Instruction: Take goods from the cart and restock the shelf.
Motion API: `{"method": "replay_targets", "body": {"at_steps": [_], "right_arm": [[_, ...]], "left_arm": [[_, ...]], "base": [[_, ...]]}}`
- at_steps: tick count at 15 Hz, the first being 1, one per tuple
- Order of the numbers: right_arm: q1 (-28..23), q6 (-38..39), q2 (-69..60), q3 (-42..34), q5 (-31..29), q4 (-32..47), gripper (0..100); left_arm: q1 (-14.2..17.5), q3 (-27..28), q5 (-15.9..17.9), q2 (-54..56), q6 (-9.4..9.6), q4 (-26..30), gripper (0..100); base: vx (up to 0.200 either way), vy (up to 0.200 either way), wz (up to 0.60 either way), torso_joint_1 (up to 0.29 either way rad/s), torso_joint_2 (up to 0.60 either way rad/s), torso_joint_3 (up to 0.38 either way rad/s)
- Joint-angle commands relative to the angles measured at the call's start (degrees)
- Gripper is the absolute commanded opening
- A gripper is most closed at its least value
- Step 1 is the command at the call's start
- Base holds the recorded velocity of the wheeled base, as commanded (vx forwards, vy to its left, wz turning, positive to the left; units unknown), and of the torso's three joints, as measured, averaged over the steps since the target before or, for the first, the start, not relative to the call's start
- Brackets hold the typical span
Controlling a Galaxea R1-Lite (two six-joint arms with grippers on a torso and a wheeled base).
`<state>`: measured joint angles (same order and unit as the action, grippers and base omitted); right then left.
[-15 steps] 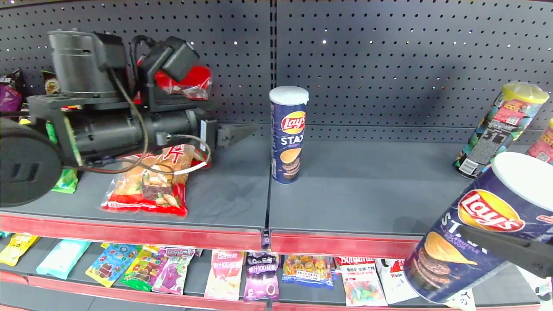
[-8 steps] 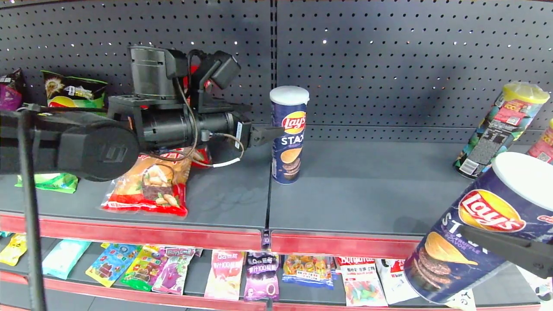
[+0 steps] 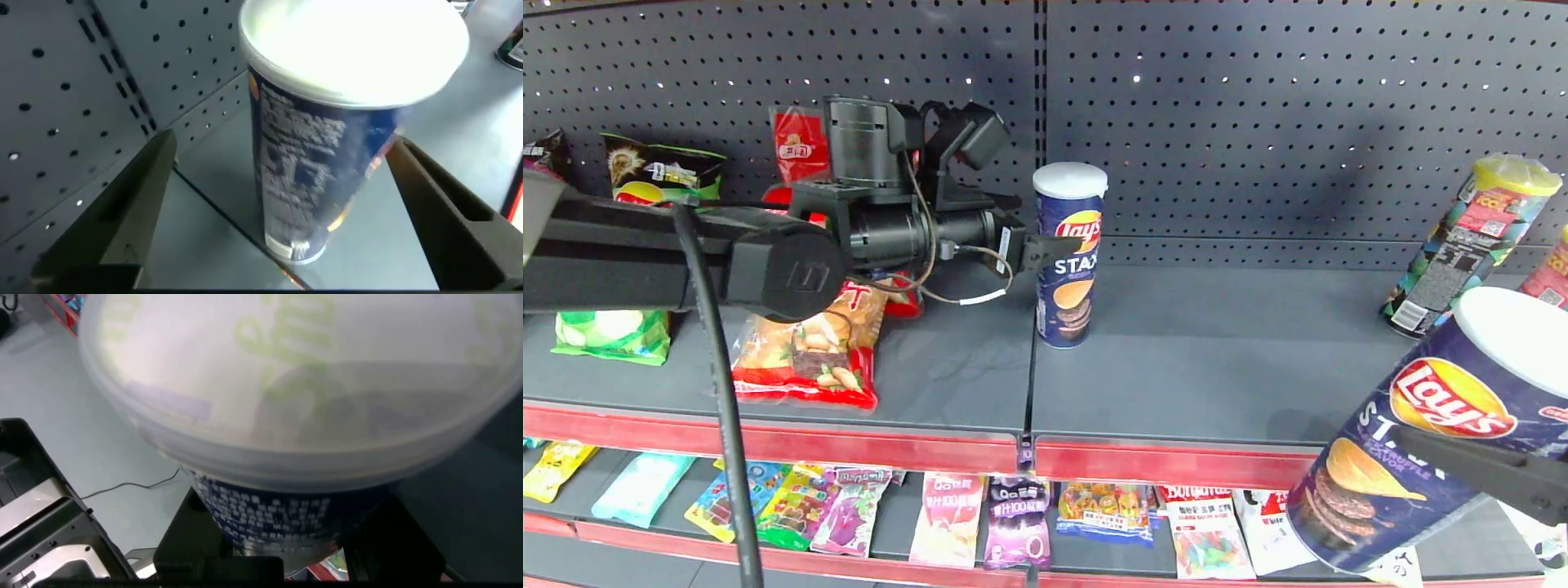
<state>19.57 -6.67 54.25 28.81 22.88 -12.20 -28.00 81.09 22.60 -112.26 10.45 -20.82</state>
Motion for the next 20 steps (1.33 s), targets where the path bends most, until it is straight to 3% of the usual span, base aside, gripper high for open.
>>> {"method": "replay_targets", "body": {"at_steps": [1, 5, 6, 11, 15, 20], "right_arm": [[0.0, 0.0, 0.0, 0.0, 0.0, 0.0, 0], [-0.2, 0.0, -0.2, -0.1, 0.0, 0.0, 0], [-0.8, 0.0, -0.2, -0.1, 0.0, 0.0, 0], [-1.3, 0.0, -0.2, -0.1, 0.0, 0.0, 0], [-1.3, 0.0, -0.2, -0.2, 0.0, 0.0, 0], [-1.3, 0.3, -0.2, 0.1, 0.1, 0.0, 0]], "left_arm": [[-0.3, 1.2, 0.4, -1.5, 0.01, 0.1, 100], [-0.7, 3.3, 0.6, -3.4, 0.01, -0.1, 100], [-0.7, 4.4, 0.7, -4.4, 0.01, -0.2, 0], [-1.3, 4.4, 1.1, -4.3, -0.08, -0.2, 0], [-1.7, 1.1, 3.2, 0.2, -0.16, -0.1, 0], [-2.1, -7.3, 10.9, 6.1, 0.19, -0.2, 0]], "base": [[0.000, 0.000, 0.00, 0.000, 0.00, 0.000], [0.000, 0.000, 0.00, 0.000, 0.00, 0.000], [0.000, 0.000, 0.00, 0.000, 0.00, 0.000], [0.000, 0.000, 0.00, 0.000, 0.00, 0.000], [0.000, 0.000, 0.00, 0.000, 0.00, 0.000], [0.000, 0.000, 0.00, 0.000, 0.00, 0.000]]}}
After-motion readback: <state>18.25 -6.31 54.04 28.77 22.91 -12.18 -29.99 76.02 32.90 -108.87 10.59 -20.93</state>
